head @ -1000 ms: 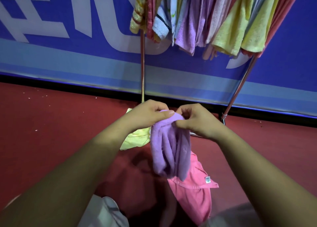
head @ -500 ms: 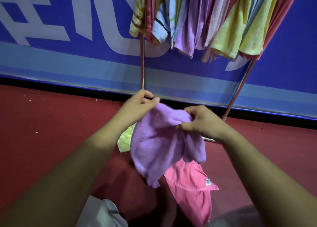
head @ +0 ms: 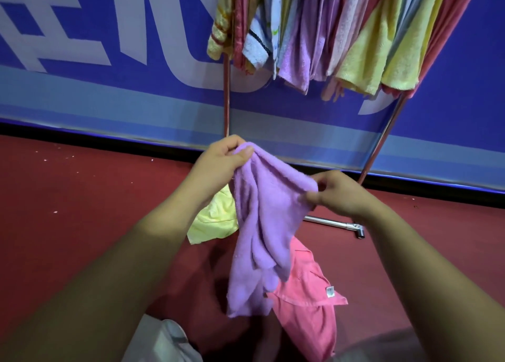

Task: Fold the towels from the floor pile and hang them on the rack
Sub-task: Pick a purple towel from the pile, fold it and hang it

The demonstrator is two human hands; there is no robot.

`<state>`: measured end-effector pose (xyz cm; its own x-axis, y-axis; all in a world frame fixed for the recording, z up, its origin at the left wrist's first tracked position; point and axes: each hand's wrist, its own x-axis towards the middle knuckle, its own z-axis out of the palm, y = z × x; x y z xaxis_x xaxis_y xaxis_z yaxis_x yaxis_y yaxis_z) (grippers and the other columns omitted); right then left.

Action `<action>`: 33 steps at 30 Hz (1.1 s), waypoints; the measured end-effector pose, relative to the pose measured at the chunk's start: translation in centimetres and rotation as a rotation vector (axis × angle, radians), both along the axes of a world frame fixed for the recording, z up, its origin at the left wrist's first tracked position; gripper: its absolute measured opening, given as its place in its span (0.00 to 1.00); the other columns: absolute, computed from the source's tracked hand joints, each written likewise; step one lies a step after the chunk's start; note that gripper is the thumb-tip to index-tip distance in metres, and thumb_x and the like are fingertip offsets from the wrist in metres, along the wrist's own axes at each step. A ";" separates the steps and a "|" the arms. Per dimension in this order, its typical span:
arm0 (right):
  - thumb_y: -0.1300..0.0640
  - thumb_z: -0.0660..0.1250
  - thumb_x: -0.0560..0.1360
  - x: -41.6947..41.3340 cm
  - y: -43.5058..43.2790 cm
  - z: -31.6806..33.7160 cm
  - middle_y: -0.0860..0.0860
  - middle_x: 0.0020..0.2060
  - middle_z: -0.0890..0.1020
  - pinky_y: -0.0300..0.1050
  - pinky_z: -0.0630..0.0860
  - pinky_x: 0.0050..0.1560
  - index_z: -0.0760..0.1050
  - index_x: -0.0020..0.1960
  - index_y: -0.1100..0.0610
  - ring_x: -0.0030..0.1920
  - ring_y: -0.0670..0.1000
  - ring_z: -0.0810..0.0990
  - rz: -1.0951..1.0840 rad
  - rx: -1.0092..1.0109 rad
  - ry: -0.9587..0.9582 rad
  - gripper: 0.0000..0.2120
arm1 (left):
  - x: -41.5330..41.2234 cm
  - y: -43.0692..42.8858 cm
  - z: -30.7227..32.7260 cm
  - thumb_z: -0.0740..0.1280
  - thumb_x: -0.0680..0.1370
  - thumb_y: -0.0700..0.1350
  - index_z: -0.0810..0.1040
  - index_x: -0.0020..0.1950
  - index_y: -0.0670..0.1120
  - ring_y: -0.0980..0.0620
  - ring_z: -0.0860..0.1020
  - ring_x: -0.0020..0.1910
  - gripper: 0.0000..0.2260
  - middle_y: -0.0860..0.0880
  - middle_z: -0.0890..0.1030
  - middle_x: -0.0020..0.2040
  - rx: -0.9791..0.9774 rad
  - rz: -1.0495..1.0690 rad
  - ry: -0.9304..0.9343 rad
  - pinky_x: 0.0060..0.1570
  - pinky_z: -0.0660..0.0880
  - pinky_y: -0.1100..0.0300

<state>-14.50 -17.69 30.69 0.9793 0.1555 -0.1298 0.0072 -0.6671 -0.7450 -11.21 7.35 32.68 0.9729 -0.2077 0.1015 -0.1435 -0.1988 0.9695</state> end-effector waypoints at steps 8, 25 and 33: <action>0.62 0.71 0.77 -0.5 1.9 1.6 0.53 0.40 0.83 0.43 0.75 0.44 0.82 0.46 0.61 0.41 0.49 0.78 -0.086 0.681 -0.148 0.03 | -0.6 0.0 -0.8 0.72 0.68 0.45 0.77 0.46 0.45 0.51 0.76 0.43 0.10 0.45 0.79 0.42 -0.040 -0.238 0.174 0.47 0.73 0.57; 0.55 0.76 0.70 0.6 0.7 -1.9 0.47 0.28 0.71 0.46 0.66 0.32 0.73 0.32 0.59 0.31 0.47 0.67 0.065 -0.258 0.011 0.15 | 0.3 1.3 0.5 0.67 0.80 0.44 0.76 0.39 0.48 0.65 0.70 0.31 0.09 0.59 0.74 0.31 0.129 0.267 -0.199 0.36 0.65 0.71; 0.60 0.74 0.74 -1.1 3.5 1.5 0.48 0.31 0.73 0.43 0.65 0.35 0.77 0.39 0.64 0.34 0.45 0.68 0.142 0.223 -0.103 0.10 | -0.6 1.1 -0.6 0.69 0.79 0.42 0.72 0.71 0.53 0.62 0.74 0.34 0.21 0.54 0.78 0.37 0.280 -0.368 0.053 0.39 0.70 0.69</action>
